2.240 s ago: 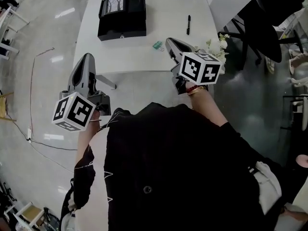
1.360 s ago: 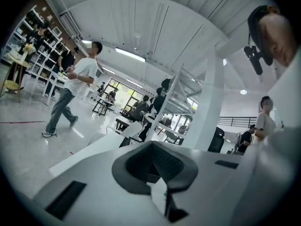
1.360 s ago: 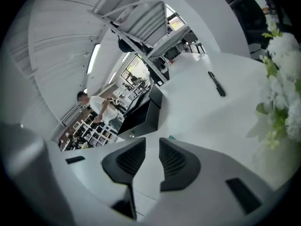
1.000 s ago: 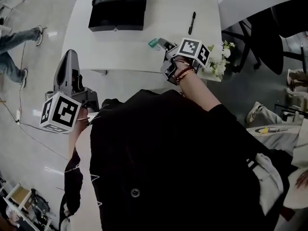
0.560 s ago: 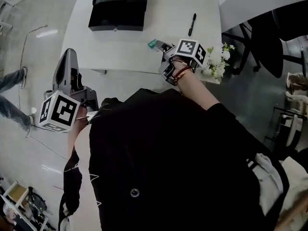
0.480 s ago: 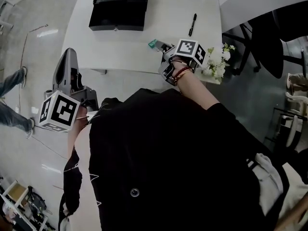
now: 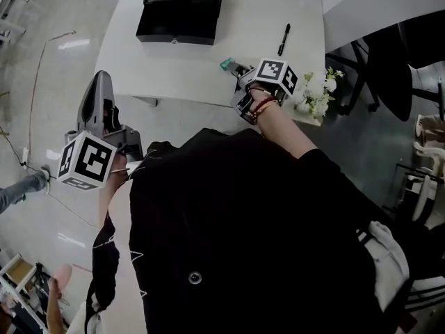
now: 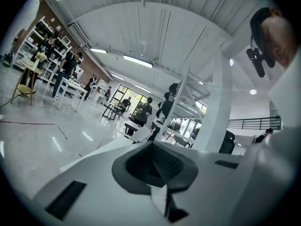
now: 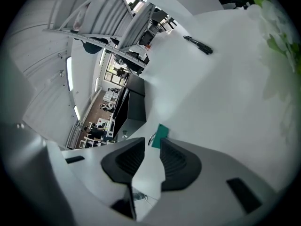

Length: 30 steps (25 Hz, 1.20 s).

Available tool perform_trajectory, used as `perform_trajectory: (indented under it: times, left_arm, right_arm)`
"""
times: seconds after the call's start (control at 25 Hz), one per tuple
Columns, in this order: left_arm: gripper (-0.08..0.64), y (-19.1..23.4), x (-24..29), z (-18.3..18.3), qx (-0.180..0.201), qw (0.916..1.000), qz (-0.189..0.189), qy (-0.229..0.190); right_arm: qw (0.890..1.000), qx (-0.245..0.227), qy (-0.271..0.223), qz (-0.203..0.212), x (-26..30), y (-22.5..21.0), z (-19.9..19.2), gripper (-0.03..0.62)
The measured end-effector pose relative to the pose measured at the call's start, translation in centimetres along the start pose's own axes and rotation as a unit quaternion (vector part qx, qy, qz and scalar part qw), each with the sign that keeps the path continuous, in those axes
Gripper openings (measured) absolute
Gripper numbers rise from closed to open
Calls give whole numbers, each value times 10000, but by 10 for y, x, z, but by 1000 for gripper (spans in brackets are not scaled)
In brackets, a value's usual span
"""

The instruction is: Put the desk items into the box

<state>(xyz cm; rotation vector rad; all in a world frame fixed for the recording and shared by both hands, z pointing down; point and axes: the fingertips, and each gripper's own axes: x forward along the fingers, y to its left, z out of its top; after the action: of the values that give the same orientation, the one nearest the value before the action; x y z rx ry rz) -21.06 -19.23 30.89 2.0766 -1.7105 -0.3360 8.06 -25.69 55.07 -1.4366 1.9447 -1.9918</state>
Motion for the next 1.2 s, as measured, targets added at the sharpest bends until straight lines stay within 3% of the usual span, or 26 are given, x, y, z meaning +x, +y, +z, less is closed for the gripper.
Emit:
perform_trajectory:
  times: [0.76, 1.2]
  left_arm:
    - [11, 5, -12, 5, -6, 9996, 231, -165]
    - [11, 5, -11, 8, -62, 9994, 274, -195]
  right_arm:
    - [9999, 97, -110, -88, 6, -1, 13, 31]
    - [9997, 6, -197, -146, 5, 0, 19, 21]
